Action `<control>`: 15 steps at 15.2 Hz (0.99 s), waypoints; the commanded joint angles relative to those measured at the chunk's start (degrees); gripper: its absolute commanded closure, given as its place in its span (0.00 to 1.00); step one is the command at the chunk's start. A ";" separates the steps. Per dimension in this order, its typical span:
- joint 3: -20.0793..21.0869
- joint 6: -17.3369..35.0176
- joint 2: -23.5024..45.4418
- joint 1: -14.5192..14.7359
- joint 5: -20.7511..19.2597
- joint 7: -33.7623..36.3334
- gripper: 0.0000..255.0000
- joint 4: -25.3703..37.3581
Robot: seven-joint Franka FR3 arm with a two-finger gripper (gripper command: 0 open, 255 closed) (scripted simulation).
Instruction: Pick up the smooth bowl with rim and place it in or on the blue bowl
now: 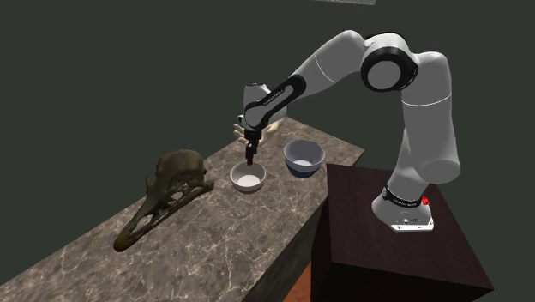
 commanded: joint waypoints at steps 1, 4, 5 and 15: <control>0.36 0.87 1.87 -0.22 0.58 -0.42 0.00 0.99; 0.82 2.49 3.53 -0.28 1.24 -0.85 0.00 1.00; 0.98 3.03 4.09 -0.30 1.47 -0.99 0.00 1.03; 1.23 3.85 4.99 -0.34 1.81 -1.20 1.00 1.09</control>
